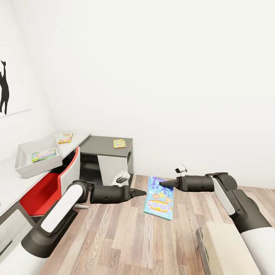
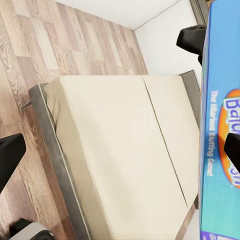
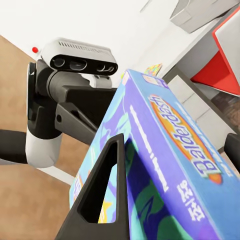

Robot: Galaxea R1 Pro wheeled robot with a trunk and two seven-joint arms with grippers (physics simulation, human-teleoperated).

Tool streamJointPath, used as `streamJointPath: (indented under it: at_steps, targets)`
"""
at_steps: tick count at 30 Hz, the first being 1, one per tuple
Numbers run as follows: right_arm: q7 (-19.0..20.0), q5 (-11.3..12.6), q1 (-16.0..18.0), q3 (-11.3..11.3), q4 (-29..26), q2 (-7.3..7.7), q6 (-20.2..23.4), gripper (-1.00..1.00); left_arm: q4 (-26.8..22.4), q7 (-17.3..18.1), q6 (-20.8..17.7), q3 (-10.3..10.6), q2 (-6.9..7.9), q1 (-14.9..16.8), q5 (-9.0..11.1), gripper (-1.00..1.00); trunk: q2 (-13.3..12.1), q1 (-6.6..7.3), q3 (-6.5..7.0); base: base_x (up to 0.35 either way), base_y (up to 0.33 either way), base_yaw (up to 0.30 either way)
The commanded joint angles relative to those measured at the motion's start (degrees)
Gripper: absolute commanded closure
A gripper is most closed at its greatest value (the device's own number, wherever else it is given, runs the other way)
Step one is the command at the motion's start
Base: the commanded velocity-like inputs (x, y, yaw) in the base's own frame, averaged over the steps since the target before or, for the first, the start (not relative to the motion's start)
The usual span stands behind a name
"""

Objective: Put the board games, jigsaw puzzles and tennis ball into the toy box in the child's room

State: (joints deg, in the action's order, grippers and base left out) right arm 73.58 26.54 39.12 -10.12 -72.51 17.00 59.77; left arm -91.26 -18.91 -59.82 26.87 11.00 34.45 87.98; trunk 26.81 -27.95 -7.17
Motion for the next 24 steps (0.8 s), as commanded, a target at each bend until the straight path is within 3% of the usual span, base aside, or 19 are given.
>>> streamJointPath:
  at_steps: [1,24]
  targets:
    - [0.1,0.1,0.1,0.0,0.0,0.04,0.2,1.00,-0.1,-0.5,0.1,0.1,0.04,0.1,1.1,-1.00,0.1,-0.03,-0.12,0.000,0.000,0.000]
    - [0.1,0.1,0.1,0.0,0.0,0.05,0.2,1.00,-0.1,-0.4,0.1,0.0,0.08,0.1,1.1,-1.00,0.1,-0.03,-0.12,0.000,0.000,0.000]
